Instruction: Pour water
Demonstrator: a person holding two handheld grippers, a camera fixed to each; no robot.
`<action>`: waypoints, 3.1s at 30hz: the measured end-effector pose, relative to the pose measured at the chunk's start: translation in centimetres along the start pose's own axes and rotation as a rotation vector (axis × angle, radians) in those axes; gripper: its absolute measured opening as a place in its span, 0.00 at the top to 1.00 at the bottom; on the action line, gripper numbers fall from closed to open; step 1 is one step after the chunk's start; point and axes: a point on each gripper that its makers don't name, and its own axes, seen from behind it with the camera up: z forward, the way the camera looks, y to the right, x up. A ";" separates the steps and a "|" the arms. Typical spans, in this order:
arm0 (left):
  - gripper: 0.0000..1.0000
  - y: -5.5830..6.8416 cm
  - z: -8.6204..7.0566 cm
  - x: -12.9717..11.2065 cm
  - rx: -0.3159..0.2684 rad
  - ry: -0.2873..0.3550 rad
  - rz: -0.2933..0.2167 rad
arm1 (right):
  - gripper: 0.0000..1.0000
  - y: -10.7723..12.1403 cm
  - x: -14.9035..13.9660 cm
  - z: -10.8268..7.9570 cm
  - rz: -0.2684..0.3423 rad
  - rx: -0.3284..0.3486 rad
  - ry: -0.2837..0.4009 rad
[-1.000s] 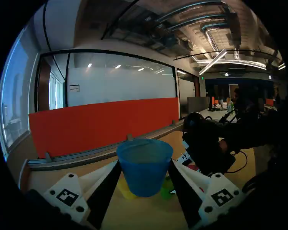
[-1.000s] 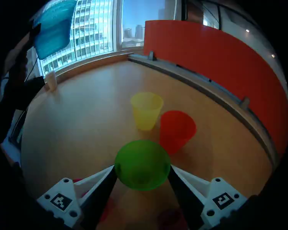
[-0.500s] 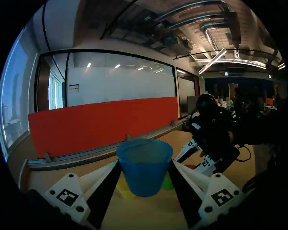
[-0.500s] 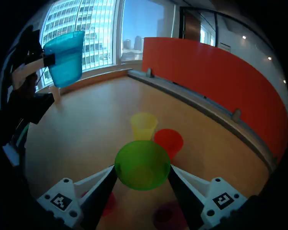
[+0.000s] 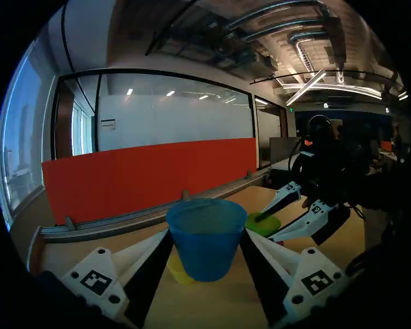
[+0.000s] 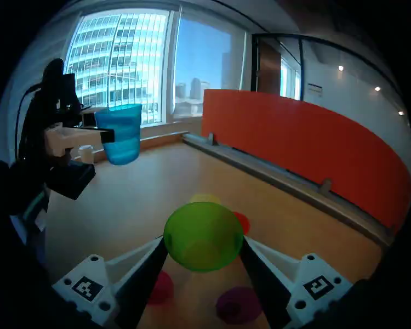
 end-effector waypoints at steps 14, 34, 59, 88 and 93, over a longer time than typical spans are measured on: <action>0.17 1.0 -0.1 0.7 -0.008 0.002 0.005 | 0.08 0.0 3.9 -3.4 0.007 -0.009 0.176; 0.17 1.7 0.5 1.0 -0.024 0.012 -0.004 | 0.08 0.6 8.3 -6.4 -0.016 -0.021 0.366; 0.17 2.3 0.7 1.7 -0.044 0.036 -0.008 | 0.09 0.3 8.8 -6.9 -0.071 -0.009 0.383; 0.17 3.8 0.6 5.5 -0.019 0.081 0.155 | 0.10 -2.1 6.3 -6.9 -0.055 0.047 0.372; 0.17 4.0 0.5 6.3 -0.012 0.092 0.201 | 0.09 -2.6 6.0 -6.8 -0.050 0.060 0.370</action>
